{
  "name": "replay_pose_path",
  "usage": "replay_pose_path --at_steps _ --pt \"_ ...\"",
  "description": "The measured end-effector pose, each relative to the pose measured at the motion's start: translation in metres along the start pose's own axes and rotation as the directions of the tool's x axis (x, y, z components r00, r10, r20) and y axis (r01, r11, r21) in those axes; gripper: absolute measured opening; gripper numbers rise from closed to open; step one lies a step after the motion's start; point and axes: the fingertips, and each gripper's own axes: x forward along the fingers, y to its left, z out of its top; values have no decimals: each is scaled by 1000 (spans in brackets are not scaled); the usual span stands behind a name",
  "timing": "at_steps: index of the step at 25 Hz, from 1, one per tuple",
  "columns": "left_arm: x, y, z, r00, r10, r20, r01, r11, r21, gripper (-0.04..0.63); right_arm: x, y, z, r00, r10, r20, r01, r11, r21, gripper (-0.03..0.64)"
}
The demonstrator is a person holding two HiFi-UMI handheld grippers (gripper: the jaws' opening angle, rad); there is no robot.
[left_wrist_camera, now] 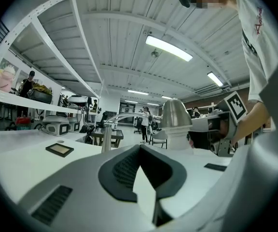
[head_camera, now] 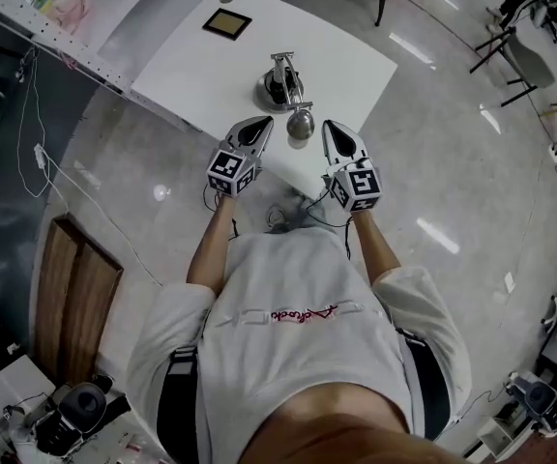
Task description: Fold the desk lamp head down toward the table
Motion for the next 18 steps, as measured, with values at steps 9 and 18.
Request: replay_pose_path --at_steps 9,18 --pt "-7 -12 -1 1000 -12 11 12 1000 -9 25 -24 9 -17 999 -45 -22 45 999 20 31" --pt "-3 -15 -1 1000 -13 18 13 1000 -25 25 -22 9 -15 999 -42 -18 43 999 16 31"
